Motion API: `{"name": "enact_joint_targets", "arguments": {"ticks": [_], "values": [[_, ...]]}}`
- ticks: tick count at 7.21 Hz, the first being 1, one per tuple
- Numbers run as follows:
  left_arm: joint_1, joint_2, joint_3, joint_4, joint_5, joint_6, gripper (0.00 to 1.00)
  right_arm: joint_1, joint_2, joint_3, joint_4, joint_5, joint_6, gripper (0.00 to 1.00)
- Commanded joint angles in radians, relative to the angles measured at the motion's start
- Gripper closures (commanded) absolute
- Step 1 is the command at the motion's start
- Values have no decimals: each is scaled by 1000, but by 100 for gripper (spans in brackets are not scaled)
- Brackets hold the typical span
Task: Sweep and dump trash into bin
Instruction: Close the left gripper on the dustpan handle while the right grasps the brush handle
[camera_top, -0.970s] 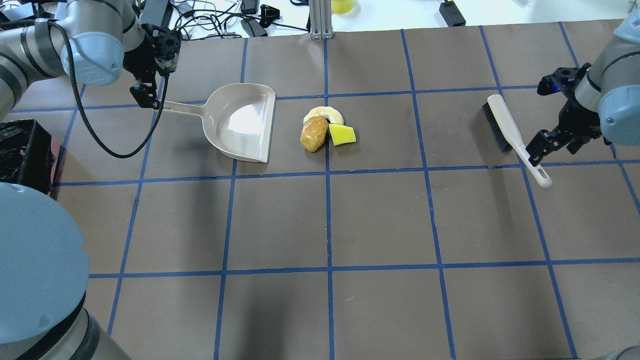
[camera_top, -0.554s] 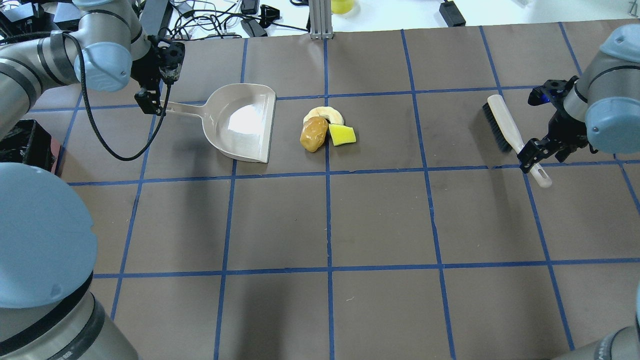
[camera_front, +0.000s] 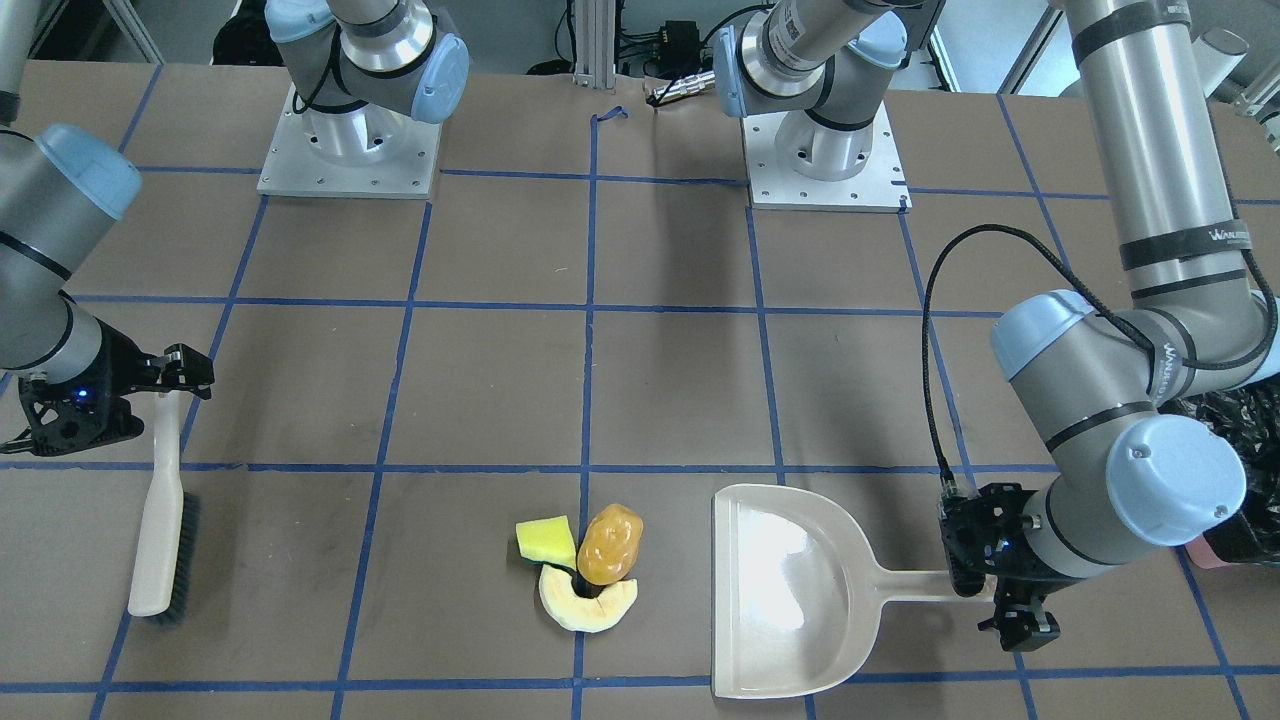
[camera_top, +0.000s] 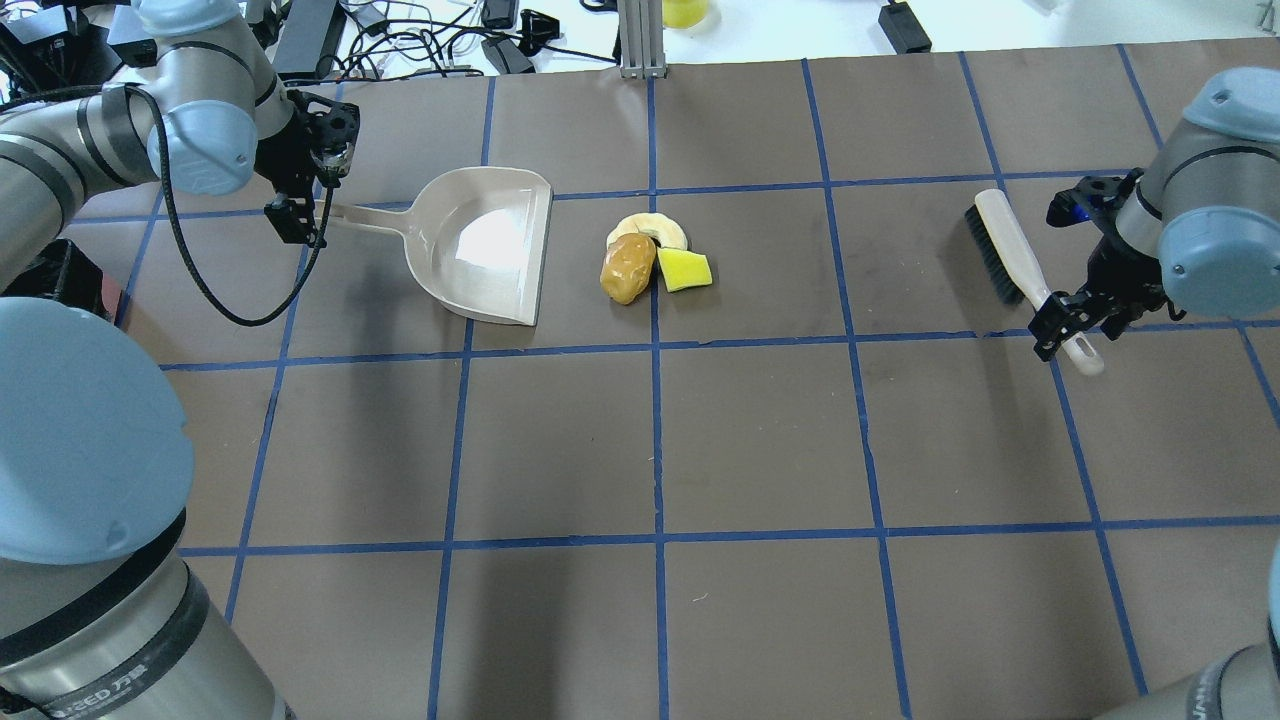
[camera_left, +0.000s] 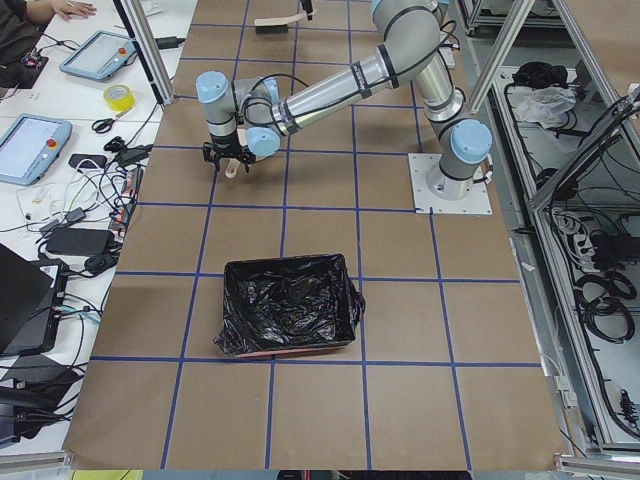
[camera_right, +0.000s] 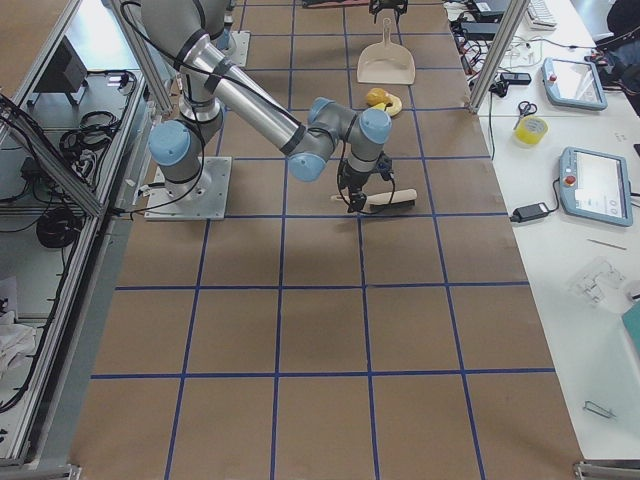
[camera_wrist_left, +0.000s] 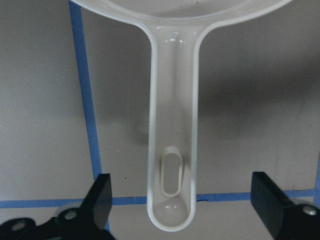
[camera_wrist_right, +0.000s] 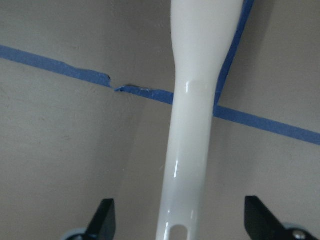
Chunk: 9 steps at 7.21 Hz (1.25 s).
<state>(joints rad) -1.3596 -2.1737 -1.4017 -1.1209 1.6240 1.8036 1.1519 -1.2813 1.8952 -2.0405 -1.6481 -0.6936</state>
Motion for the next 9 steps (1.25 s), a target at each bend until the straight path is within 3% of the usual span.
{"name": "enact_joint_targets", "arguments": {"ticks": [1, 3, 4, 6, 8, 9], "values": [[-1, -14, -5, 0, -19, -13, 2, 0, 0, 1, 0, -2, 0, 47], [-1, -17, 3, 0, -21, -38, 4, 0, -1, -1, 0, -25, 2, 76], [-4, -17, -2, 0, -21, -55, 6, 0, -1, -1, 0, -25, 5, 85], [-7, -23, 0, 0, -36, -53, 17, 0, -10, -10, 0, -25, 22, 93], [-12, -21, 1, 0, -29, -43, 63, 56, -20, -47, 26, -29, 195, 94], [-16, -23, -5, 0, -29, -44, 70, 136, -20, -68, 70, -65, 321, 100]]}}
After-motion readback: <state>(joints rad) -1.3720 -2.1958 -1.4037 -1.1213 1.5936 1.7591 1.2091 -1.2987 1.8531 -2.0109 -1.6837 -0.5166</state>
